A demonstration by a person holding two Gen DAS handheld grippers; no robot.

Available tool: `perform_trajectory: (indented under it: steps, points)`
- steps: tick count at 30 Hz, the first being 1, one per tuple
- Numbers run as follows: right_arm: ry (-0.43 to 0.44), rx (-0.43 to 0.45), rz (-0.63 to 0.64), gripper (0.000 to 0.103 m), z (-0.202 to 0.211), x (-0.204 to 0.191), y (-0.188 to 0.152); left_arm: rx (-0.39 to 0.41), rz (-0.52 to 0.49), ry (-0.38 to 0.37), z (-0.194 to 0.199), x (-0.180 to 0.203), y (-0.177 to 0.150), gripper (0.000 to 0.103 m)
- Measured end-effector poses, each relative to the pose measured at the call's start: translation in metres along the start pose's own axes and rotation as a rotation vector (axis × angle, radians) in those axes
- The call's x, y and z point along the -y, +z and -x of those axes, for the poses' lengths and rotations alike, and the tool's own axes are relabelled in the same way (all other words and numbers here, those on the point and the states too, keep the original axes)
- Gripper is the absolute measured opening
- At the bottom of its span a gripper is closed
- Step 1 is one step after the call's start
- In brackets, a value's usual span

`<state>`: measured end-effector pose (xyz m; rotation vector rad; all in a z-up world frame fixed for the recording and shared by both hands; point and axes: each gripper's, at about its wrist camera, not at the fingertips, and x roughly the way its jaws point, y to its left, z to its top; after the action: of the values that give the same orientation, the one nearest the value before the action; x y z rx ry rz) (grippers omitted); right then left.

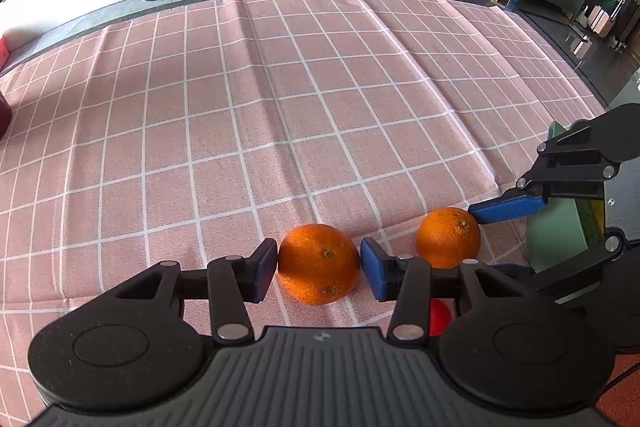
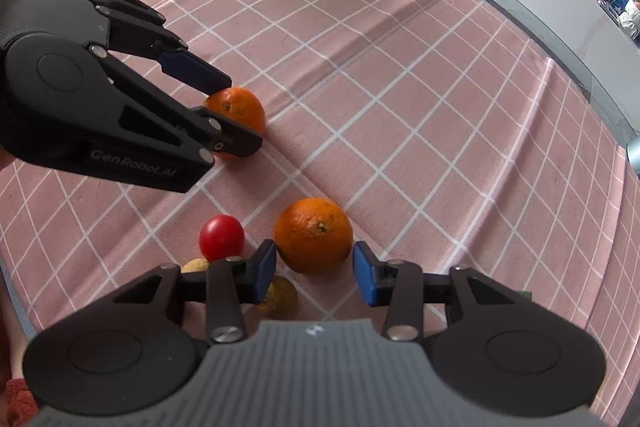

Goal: Organize fruits
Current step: 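Grasp an orange with the left tool while the right tool grasps another orange, then carry both held oranges over the green colander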

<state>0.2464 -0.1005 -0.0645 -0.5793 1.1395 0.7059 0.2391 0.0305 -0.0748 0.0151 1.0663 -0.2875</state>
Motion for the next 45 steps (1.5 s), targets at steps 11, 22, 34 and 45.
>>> perform_trajectory:
  steps: [11,22,34,45]
  points:
    - [0.006,0.019,-0.042,0.041,-0.013,0.002,0.003,-0.039,0.027,-0.041,0.005,-0.004,-0.008,0.052]
    - [0.005,0.085,-0.076,0.040,0.015,-0.004,-0.002,0.011,0.050,-0.008,0.043,0.005,-0.014,0.048]
    - [0.030,0.209,-0.097,0.039,0.118,-0.014,-0.043,0.086,-0.012,-0.080,0.114,0.068,-0.013,0.048]
    - [-0.063,0.191,-0.197,0.039,0.164,0.015,-0.129,0.086,-0.141,-0.126,0.111,0.148,-0.012,0.048]
